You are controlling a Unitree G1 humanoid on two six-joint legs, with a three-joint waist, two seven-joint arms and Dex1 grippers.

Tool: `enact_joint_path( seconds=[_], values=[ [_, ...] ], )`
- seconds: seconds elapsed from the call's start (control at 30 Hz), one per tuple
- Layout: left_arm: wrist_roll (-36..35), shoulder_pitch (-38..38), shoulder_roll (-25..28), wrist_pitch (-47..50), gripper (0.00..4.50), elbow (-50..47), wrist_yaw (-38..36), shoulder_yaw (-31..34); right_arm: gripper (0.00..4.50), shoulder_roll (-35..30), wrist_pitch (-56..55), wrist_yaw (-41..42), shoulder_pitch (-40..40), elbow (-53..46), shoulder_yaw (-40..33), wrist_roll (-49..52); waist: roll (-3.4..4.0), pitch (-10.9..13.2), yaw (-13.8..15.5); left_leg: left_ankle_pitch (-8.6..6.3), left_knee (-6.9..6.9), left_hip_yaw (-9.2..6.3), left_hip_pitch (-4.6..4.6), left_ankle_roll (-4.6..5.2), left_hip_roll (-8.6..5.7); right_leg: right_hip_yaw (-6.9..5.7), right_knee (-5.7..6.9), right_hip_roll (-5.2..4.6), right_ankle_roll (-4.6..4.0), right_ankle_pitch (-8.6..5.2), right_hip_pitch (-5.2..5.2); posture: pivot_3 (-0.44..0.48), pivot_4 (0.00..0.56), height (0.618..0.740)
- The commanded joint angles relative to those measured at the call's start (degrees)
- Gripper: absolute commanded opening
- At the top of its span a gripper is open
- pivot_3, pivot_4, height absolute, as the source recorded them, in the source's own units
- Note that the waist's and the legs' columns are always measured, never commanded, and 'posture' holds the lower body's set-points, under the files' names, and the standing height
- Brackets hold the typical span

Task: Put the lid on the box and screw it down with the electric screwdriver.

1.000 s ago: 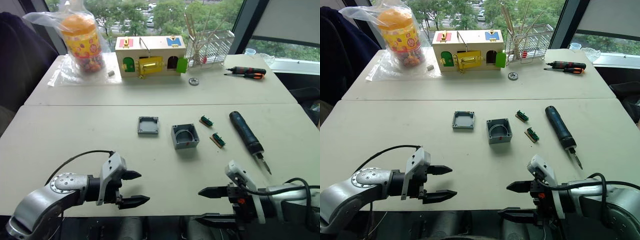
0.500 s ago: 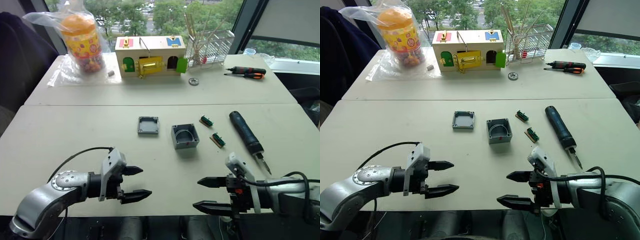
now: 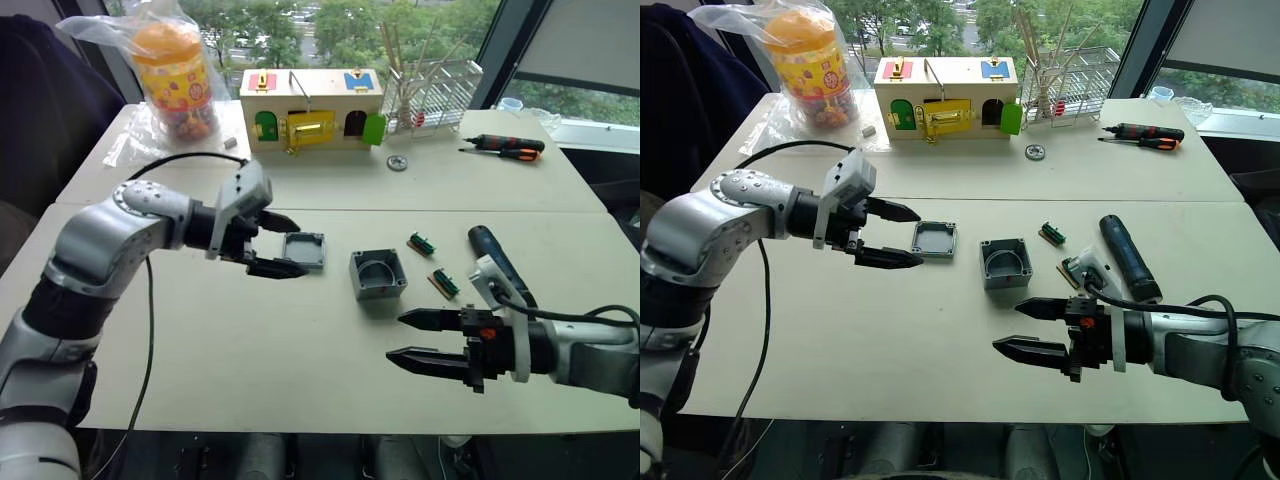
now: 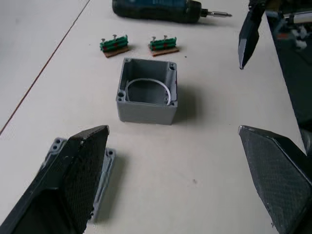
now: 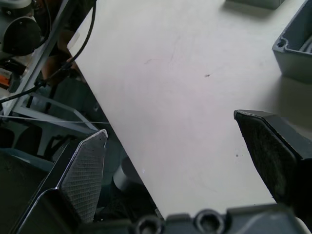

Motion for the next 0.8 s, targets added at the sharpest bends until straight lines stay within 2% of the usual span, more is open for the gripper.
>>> enact_joint_path(
  seconds=[0.03, 0.17, 0.27, 0.43, 0.8],
  values=[
    [7.9, -8.9, -6.8, -4.7, 4.39, 6.2, -5.8, -9.5, 4.5, 0.0, -2.3, -3.2, 1.7, -3.5, -2.1, -0.8, -0.08, 0.0, 0.2, 0.01, 0.06, 0.05, -0.01, 0.0, -0.01, -0.01, 0.0, 0.0, 0.01, -0.01, 0.01, 0.0, 0.15, 0.711],
    [14.6, -14.3, -15.0, -5.2, 4.39, 13.5, -7.3, -17.1, 4.5, 0.5, -4.3, -5.7, 5.7, -5.8, -3.1, -4.5, -0.09, 0.1, -0.1, 0.02, 0.11, -0.07, 0.04, -0.01, 0.08, 0.08, 0.05, 0.01, 0.03, -0.01, 0.04, 0.0, 0.15, 0.711],
    [18.1, -16.8, -22.4, -4.7, 4.39, 19.9, -5.7, -19.4, 4.5, 1.4, -6.3, -7.5, 9.0, -7.4, -4.4, -6.3, -0.12, 0.1, -0.3, 0.02, 0.05, -0.04, 0.03, -0.01, 0.1, 0.09, 0.07, 0.02, 0.07, -0.03, -0.07, 0.0, 0.15, 0.711],
    [23.8, -17.8, -29.3, -7.2, 4.39, 28.6, -5.5, -22.7, 4.5, 3.4, -8.3, -11.9, 11.7, -10.2, -5.0, -5.5, -0.13, 0.1, -0.2, 0.03, 0.02, -0.05, 0.02, -0.02, 0.21, 0.07, 0.11, 0.05, 0.07, -0.02, -0.13, 0.0, 0.15, 0.711],
    [30.9, -17.5, -35.2, -14.5, 4.39, 37.8, -7.5, -23.1, 4.5, 5.4, -11.0, -18.8, 11.4, -11.7, -2.2, -4.5, -0.14, 0.1, -0.1, -0.06, 0.09, -0.08, -0.04, 0.15, 0.34, 0.08, 0.09, 0.02, 0.05, -0.03, -0.15, 0.0, 0.15, 0.711]
  ],
)
